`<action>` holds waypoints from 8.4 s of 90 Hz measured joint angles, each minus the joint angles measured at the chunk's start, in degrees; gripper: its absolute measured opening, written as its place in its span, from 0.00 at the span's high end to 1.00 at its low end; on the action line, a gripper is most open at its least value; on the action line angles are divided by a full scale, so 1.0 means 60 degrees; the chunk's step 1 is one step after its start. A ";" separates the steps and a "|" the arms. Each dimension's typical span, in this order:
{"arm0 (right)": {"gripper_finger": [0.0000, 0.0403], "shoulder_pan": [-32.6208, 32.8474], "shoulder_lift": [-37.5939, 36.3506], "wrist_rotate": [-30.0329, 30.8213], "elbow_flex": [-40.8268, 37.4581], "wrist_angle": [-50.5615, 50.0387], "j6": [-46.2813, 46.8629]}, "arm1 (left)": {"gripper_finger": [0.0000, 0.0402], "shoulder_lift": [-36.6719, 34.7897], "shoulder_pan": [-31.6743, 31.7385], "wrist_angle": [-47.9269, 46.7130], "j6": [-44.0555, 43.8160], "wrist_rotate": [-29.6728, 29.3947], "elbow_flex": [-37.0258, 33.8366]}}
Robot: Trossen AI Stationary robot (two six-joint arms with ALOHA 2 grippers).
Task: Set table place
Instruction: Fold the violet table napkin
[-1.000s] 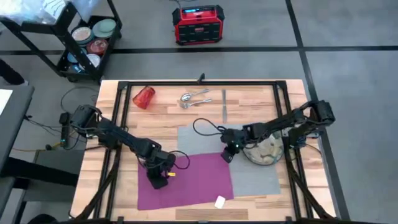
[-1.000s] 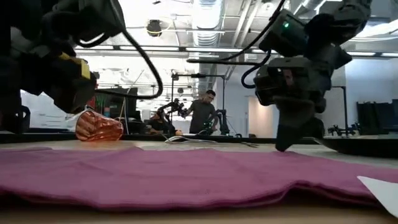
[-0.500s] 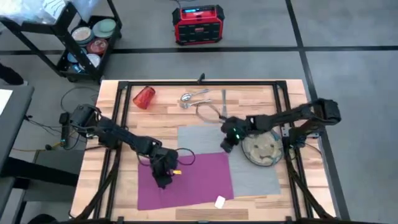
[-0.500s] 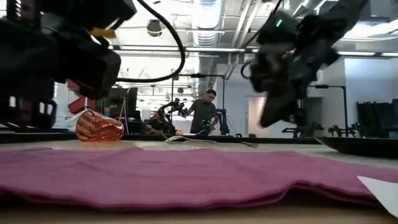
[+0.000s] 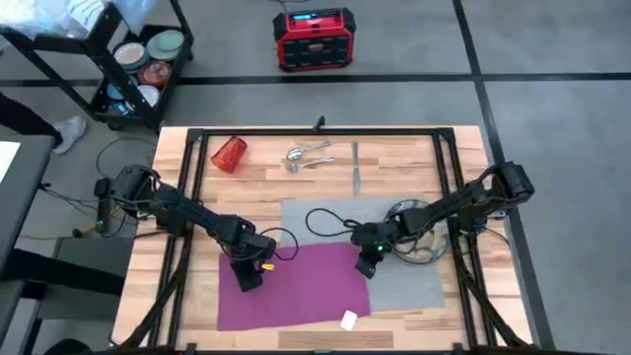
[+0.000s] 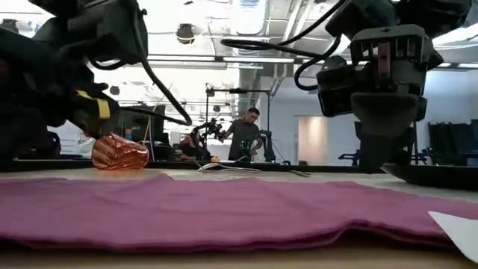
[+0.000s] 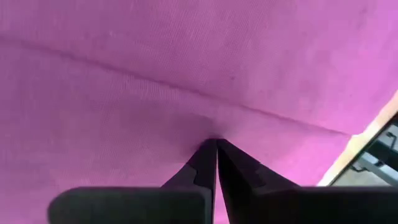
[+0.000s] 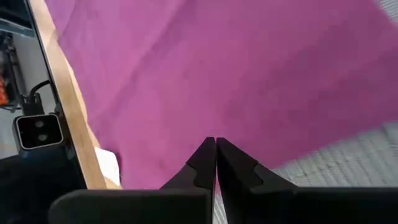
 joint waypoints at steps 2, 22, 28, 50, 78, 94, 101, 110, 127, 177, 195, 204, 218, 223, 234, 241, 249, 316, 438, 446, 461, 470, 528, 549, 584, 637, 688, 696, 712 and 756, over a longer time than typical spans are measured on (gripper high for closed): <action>1.00 -0.0013 0.0026 0.0003 0.0000 0.0034 0.0020 | 1.00 0.0003 -0.0017 -0.0002 -0.0001 -0.0010 0.0000; 1.00 -0.0533 0.0030 0.0067 0.0004 -0.0295 -0.0236 | 1.00 0.0002 -0.0249 0.0285 -0.0672 -0.0140 -0.0006; 1.00 -0.0755 0.0030 0.0067 0.0004 -0.0448 -0.0356 | 1.00 0.0019 -0.0294 0.0726 -0.0940 -0.0112 -0.0015; 1.00 -0.1683 0.0022 0.0065 0.0022 -0.1101 -0.1057 | 1.00 0.0033 -0.0560 0.1850 -0.1800 0.0011 -0.0025; 1.00 -0.3279 0.0026 0.0216 -0.0004 -0.1353 -0.1529 | 1.00 0.0033 -0.0943 0.2471 -0.2310 0.0409 -0.0025; 1.00 -0.2909 -0.0660 0.0256 0.0000 -0.1236 -0.1557 | 1.00 0.0033 -0.0866 0.2252 -0.2256 0.0249 -0.0022; 1.00 -0.2399 -0.0848 0.0295 -0.0001 -0.1248 -0.1416 | 1.00 0.0033 -0.0816 0.2035 -0.2280 0.0174 -0.0022; 1.00 -0.1846 -0.0939 0.0503 -0.0004 -0.1233 -0.1114 | 1.00 0.0033 -0.0804 0.1642 -0.2092 0.0093 -0.0022; 1.00 -0.0850 -0.0935 0.0776 -0.0004 -0.1374 -0.0488 | 1.00 0.0015 -0.0253 0.0333 -0.0892 0.0034 -0.0011; 1.00 0.1919 -0.0942 0.2088 -0.0289 -0.3199 0.2076 | 1.00 -0.0011 0.3087 -0.0516 0.2646 -0.0425 0.0009; 1.00 0.2157 -0.0990 0.2379 -0.0590 -0.2441 0.2814 | 1.00 0.0012 0.4041 -0.0130 0.3149 -0.0652 0.0133; 1.00 0.2052 -0.0990 0.2472 -0.0605 -0.2264 0.2889 | 1.00 0.0051 0.4191 -0.0102 0.3085 -0.0959 0.0483; 1.00 0.1853 -0.1023 0.2683 -0.0590 -0.2232 0.2908 | 1.00 0.0058 0.4201 -0.0069 0.3212 -0.1203 0.1292; 1.00 0.1820 -0.1023 0.2745 -0.0590 -0.2225 0.2908 | 1.00 0.0058 0.4197 -0.0133 0.3303 -0.1180 0.1524; 1.00 0.1759 -0.1026 0.2794 -0.0590 -0.2213 0.2885 | 1.00 0.0051 0.4194 -0.0109 0.3402 -0.1117 0.1953; 1.00 0.1713 -0.1026 0.2806 -0.0590 -0.2202 0.2763 | 1.00 0.0051 0.4192 -0.0122 0.3402 -0.1084 0.2196; 1.00 0.1655 -0.1026 0.2818 -0.0586 -0.2199 0.2711 | 1.00 0.0047 0.4147 -0.0133 0.3399 -0.1052 0.2464; 1.00 -0.0081 -0.3286 0.4828 -0.0601 -0.4089 0.1481 | 1.00 0.0592 0.1639 0.1487 -0.0881 -0.6007 0.3394; 0.43 -0.2647 -0.7336 0.4529 -0.0605 -0.7690 -0.3220 | 0.65 0.5201 0.2157 -0.4466 0.0989 -0.6087 1.0644; 0.43 -0.2814 -0.7336 0.4580 -0.0619 -0.7846 -0.3255 | 0.68 0.5284 0.1961 -0.4954 0.1251 -0.6094 1.0634; 0.43 -0.2739 -0.7347 0.4692 -0.1103 -0.7258 -0.2786 | 0.73 0.5253 0.1482 -0.5048 0.1740 -0.6442 1.0637; 0.43 -0.2501 -0.7350 0.5031 -0.1646 -0.6045 -0.2299 | 0.76 0.5253 0.1262 -0.5040 0.2079 -0.6899 1.0637; 0.43 -0.2559 -0.6441 0.5604 -0.2936 -0.2945 -0.1842 | 0.76 0.5260 0.1065 -0.3597 0.2915 -0.6970 0.9372; 0.43 -0.2555 -0.6181 0.5604 -0.2936 -0.2891 -0.1871 | 0.76 0.5249 0.1083 -0.3547 0.3299 -0.7269 0.9094; 0.43 -0.2555 -0.6083 0.5825 -0.2936 -0.2803 -0.1867 | 0.76 0.5260 0.1053 -0.3509 0.3832 -0.7558 0.8754; 0.43 -0.2555 -0.6086 0.5852 -0.2936 -0.2760 -0.1838 | 0.76 0.5256 0.1356 -0.5301 0.2249 -0.8787 0.9190; 0.43 -0.2552 -0.6086 0.5848 -0.2929 -0.2612 -0.1847 | 0.76 0.4251 0.1558 -0.4010 0.0430 -0.7166 0.8521; 0.43 -0.2538 -0.6086 0.5848 -0.2929 -0.2616 -0.1985 | 0.76 0.3663 0.1798 -0.2507 0.0142 -0.6120 0.7397; 0.43 -0.2421 -0.6090 0.5848 -0.2929 -0.2681 -0.2018 | 0.76 0.2057 0.2218 -0.1126 -0.0896 -0.6089 0.5498; 0.43 -0.2362 -0.6090 0.5859 -0.2929 -0.2377 -0.2024 | 0.76 0.1356 0.2270 -0.0022 -0.1334 -0.5766 0.4363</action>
